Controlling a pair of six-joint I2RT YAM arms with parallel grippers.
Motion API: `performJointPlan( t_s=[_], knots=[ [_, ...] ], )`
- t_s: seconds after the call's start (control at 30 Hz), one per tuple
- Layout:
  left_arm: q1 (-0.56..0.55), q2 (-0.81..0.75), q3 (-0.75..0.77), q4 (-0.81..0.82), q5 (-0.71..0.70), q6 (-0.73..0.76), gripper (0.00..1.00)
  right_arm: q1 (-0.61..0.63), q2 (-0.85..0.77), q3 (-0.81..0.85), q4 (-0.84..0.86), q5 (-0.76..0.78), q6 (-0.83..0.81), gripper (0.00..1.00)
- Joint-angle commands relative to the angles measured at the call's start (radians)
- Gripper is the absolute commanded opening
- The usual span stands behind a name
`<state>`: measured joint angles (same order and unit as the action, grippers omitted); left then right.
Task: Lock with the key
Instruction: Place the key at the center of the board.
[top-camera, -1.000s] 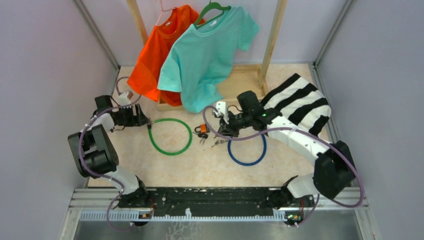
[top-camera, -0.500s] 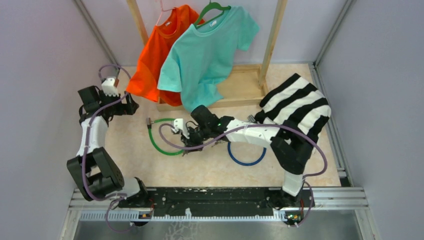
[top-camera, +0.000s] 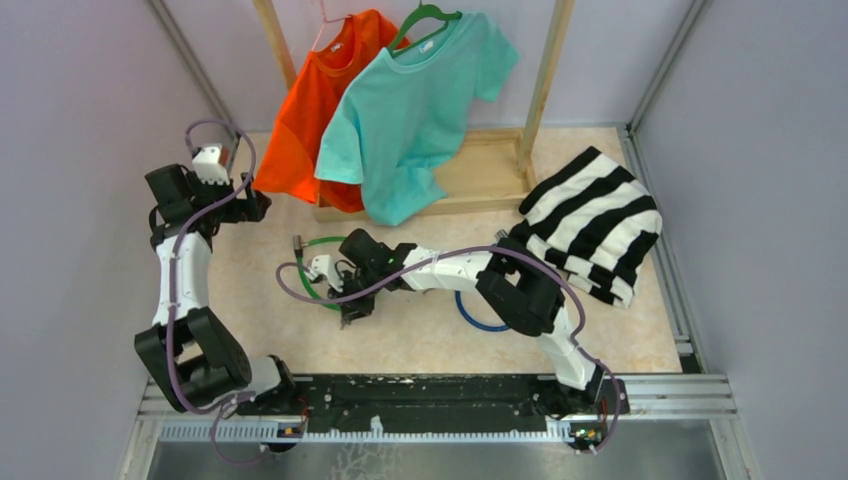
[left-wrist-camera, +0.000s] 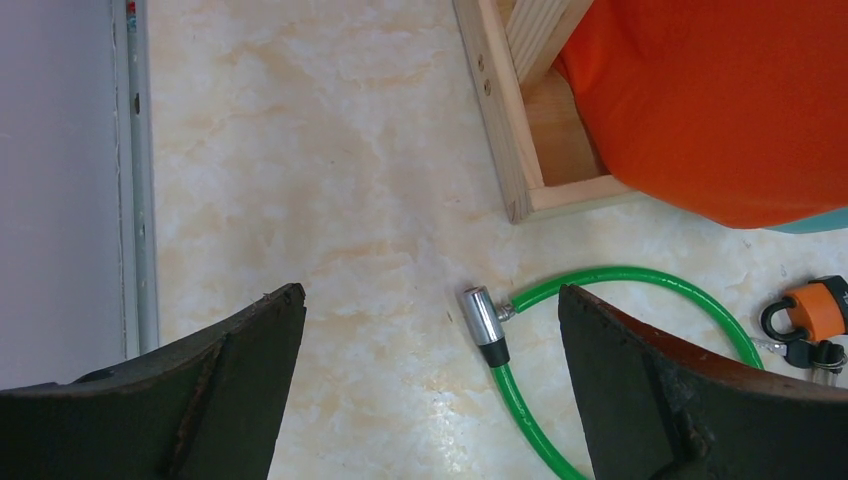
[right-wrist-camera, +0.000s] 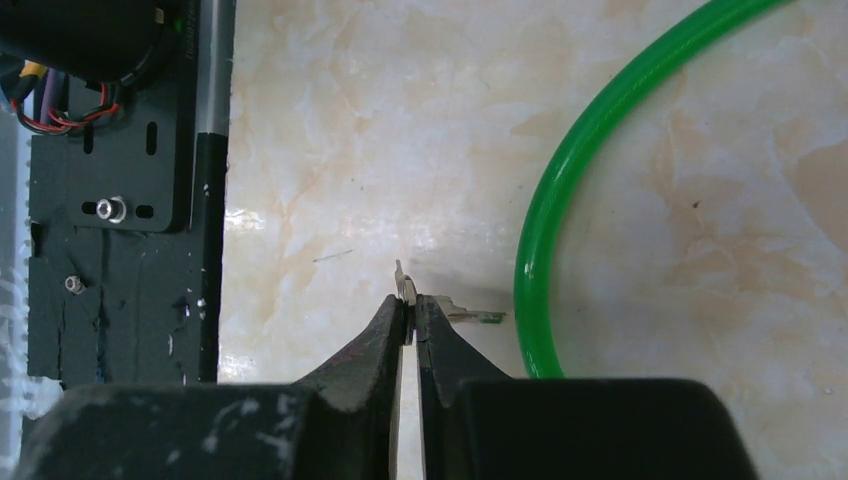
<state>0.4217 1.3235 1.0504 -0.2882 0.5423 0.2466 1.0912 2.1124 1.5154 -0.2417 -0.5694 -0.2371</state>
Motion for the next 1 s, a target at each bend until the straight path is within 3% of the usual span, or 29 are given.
performJointPlan(
  t_s=[0.0,0.23,0.43,0.73,0.97],
  knots=[
    [0.006,-0.044,-0.019,0.008,-0.010,-0.004,1.00,0.007,0.008,0.066,-0.025,0.005,0.013,0.11],
    [0.006,-0.067,-0.040,0.004,0.015,0.011,1.00,0.006,-0.046,0.064,-0.106,0.086,-0.055,0.47],
    [0.006,-0.082,-0.076,0.015,0.010,0.040,1.00,-0.015,-0.213,-0.039,-0.135,0.188,-0.175,0.69],
    [0.008,-0.143,-0.165,0.034,0.065,0.150,1.00,-0.228,-0.552,-0.245,-0.118,0.236,-0.192,0.82],
    [0.006,-0.258,-0.271,0.021,0.201,0.241,1.00,-0.440,-0.807,-0.375,-0.052,0.357,-0.078,0.88]
  ],
)
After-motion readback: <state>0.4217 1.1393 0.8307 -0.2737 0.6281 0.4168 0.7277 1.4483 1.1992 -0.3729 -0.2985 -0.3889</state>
